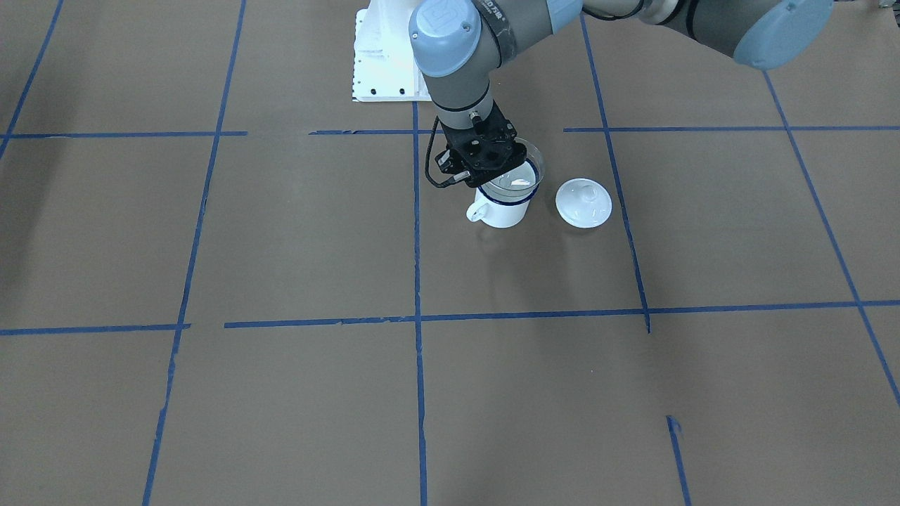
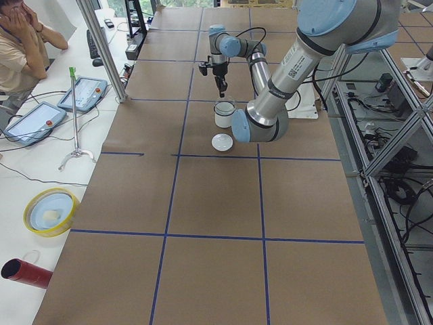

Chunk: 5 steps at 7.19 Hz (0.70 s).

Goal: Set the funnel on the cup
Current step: 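Open the left gripper to release the funnel in the mug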

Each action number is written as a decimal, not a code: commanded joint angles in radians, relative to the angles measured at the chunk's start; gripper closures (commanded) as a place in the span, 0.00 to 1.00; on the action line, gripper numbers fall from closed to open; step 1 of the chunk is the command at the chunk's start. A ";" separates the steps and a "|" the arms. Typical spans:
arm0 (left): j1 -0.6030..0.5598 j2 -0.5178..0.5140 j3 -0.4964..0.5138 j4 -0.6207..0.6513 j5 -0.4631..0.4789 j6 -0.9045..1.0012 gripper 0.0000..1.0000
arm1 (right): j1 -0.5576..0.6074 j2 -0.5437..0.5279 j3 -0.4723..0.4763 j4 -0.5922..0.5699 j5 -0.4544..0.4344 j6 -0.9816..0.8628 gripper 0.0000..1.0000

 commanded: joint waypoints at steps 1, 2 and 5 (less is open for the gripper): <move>0.002 0.001 0.010 -0.015 0.001 0.000 1.00 | 0.000 0.000 0.000 0.000 0.000 0.000 0.00; 0.001 0.003 0.010 -0.015 0.001 0.000 1.00 | 0.000 0.000 0.000 0.000 0.000 0.000 0.00; 0.002 0.015 0.001 -0.020 0.004 0.000 0.01 | 0.000 0.000 0.000 0.000 0.000 0.000 0.00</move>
